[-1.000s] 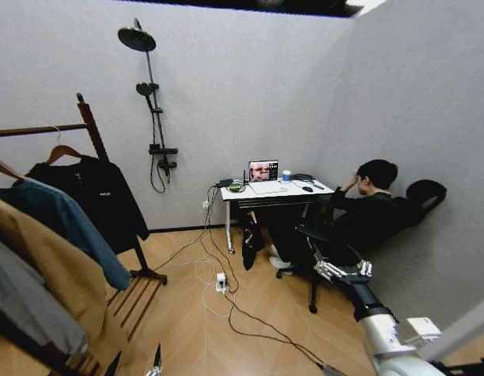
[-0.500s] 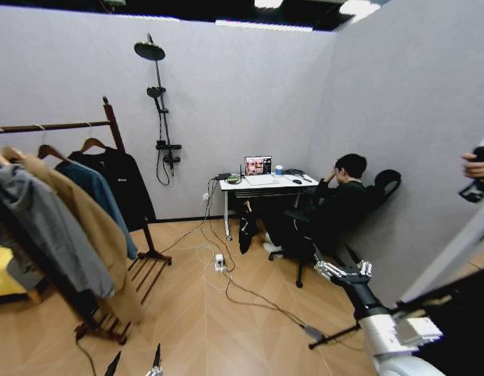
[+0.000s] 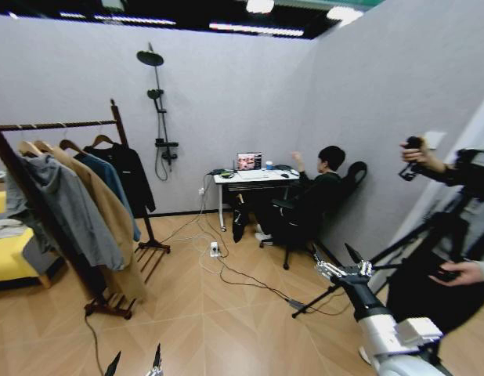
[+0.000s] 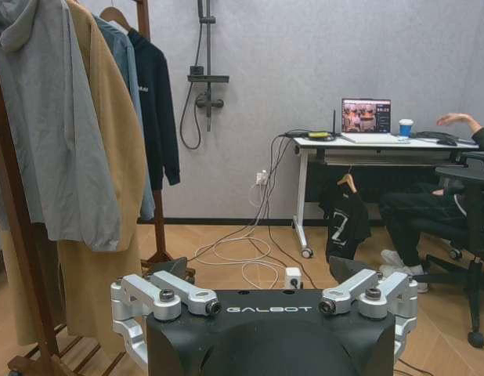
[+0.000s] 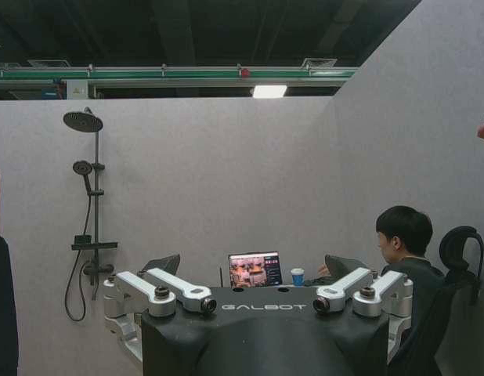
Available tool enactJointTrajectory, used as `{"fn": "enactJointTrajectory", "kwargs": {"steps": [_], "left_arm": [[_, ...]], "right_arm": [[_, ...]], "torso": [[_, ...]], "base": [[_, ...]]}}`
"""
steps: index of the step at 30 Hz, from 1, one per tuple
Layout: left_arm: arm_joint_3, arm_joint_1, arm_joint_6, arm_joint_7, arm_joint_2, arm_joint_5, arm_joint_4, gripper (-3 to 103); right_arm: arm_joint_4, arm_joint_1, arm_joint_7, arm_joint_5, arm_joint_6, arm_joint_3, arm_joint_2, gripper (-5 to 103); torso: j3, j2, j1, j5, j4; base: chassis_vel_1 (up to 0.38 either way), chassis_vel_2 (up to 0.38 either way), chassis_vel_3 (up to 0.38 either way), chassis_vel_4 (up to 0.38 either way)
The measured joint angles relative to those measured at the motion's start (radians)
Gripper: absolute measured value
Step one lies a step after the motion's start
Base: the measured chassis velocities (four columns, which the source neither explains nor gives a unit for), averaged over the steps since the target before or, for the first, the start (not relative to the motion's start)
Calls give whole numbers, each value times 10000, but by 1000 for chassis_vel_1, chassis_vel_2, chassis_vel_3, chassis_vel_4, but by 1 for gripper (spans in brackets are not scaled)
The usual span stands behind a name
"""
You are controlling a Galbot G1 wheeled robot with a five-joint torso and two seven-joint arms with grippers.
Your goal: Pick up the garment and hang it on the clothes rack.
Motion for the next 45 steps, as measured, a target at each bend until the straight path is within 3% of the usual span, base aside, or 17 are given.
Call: {"fn": "enactJointTrajectory", "kwargs": {"steps": [45], "left_arm": [[-4, 0, 0, -3, 0, 0, 1, 100]], "right_arm": [[0, 0, 0, 0, 0, -1, 0, 100]], "torso": [[-3, 4, -7, -5, 0]], "base": [[-3, 6, 7, -3]]}}
